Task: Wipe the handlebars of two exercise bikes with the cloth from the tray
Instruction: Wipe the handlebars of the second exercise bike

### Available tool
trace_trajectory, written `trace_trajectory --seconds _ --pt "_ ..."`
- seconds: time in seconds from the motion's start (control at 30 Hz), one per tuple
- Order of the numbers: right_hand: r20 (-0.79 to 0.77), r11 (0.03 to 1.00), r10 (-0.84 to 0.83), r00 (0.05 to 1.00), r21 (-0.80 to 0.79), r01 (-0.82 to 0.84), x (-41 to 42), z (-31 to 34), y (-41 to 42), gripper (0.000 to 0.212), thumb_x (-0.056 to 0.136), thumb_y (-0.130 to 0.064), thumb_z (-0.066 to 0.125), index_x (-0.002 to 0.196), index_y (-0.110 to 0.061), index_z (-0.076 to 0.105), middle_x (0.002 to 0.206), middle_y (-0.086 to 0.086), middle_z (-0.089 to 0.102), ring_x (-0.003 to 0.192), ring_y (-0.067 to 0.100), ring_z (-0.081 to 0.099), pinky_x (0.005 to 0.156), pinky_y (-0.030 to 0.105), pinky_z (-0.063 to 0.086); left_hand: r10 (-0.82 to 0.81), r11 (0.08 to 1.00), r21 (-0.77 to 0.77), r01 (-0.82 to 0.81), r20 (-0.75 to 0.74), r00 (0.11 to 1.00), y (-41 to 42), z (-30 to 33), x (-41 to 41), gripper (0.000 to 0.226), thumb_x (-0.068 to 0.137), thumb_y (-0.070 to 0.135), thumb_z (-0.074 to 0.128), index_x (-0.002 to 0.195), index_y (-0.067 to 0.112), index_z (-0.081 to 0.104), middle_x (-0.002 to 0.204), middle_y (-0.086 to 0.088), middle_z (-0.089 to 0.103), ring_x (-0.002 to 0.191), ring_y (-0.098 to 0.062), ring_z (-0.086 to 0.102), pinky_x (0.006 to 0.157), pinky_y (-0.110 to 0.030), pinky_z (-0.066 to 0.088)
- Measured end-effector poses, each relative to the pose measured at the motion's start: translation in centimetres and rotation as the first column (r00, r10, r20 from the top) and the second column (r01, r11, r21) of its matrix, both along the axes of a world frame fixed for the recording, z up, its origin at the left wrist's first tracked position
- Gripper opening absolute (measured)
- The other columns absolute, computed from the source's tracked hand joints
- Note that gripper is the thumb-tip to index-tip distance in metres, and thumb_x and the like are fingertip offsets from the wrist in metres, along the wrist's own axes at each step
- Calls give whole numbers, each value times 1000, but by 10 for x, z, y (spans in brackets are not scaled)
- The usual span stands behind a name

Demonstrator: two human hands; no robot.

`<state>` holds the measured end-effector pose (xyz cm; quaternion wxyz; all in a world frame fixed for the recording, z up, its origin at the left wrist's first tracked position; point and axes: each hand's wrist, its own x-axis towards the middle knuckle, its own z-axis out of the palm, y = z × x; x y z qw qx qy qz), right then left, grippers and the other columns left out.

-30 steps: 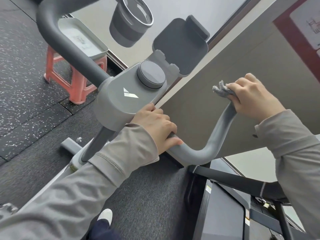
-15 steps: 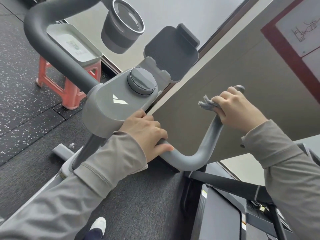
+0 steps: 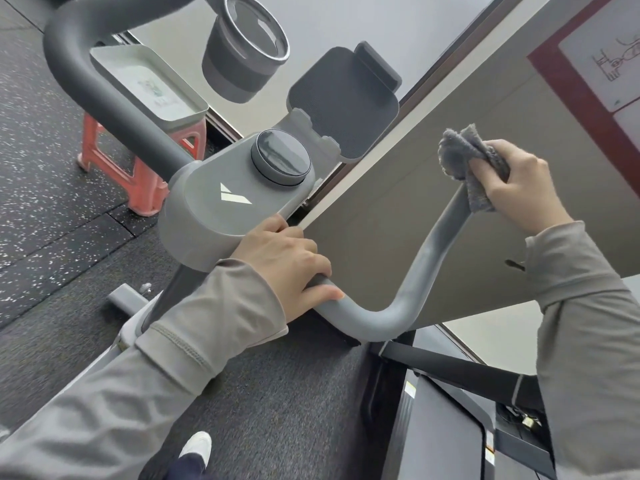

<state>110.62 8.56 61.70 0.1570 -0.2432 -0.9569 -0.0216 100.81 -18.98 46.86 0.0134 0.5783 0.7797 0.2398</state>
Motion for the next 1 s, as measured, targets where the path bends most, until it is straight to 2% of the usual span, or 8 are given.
trace_trajectory --seconds 0.13,0.3,0.5,0.57,0.63,0.7,0.8,1.0 --pt "-176 993 -54 983 -110 35 9 -8 -2 21 94 -24 51 110 -15 61 91 3 63 84 16 56 72 18 40 -12 1000 -4 12 -9 1000 0 0 0 48 85 65 30 112 38 59 109 13 64 107 -9 50 96 -24 15" --pt "-323 1000 -12 946 -5 11 19 -30 -13 26 93 -15 52 116 -10 61 107 16 65 102 30 57 92 28 40 -13 1000 5 13 -14 1000 -1 0 1 52 84 69 29 113 38 60 108 13 64 106 -9 51 98 -23 19" --pt "-218 986 -115 969 -142 86 3 -7 6 22 92 -21 51 108 -15 65 93 9 66 87 23 58 79 25 42 -8 1000 24 8 2 1000 -3 4 1 65 75 70 19 108 36 64 103 12 67 102 -12 55 94 -22 19" --pt "-143 889 -197 970 -444 116 -6 8 16 17 94 -23 51 98 -17 66 83 4 63 75 16 59 64 25 49 -12 1000 27 12 7 1000 -3 6 1 72 73 73 13 104 36 66 99 12 68 99 -12 56 94 -23 22" --pt "-121 678 -220 968 -732 63 -6 15 26 19 97 -21 48 86 -16 64 65 -2 61 51 6 56 42 15 42 -12 999 30 11 21 1000 -4 7 1 75 70 71 9 101 36 67 96 12 69 97 -12 57 94 -23 24" --pt "-143 520 -233 962 -854 -1 0 13 33 24 99 -20 42 85 -15 61 53 -8 60 42 2 52 38 12 37 -14 1000 13 14 24 1000 -4 9 2 74 70 70 9 101 36 67 95 13 69 97 -12 58 93 -21 22" --pt "-268 392 -299 916 -909 -138 16 -6 38 24 100 -19 38 100 -14 61 69 -3 65 60 7 57 52 17 42 -17 1000 -7 17 22 1000 -3 11 2 73 71 70 12 100 35 69 95 13 69 97 -13 59 92 -22 24" --pt "-585 416 -539 606 -810 -413 31 -61 -1 15 99 -14 44 96 -15 60 64 -13 67 60 0 61 55 14 48 -13 1000 -20 13 24 1000 -4 11 4 70 71 69 15 99 35 70 94 13 70 98 -14 61 92 -22 24"
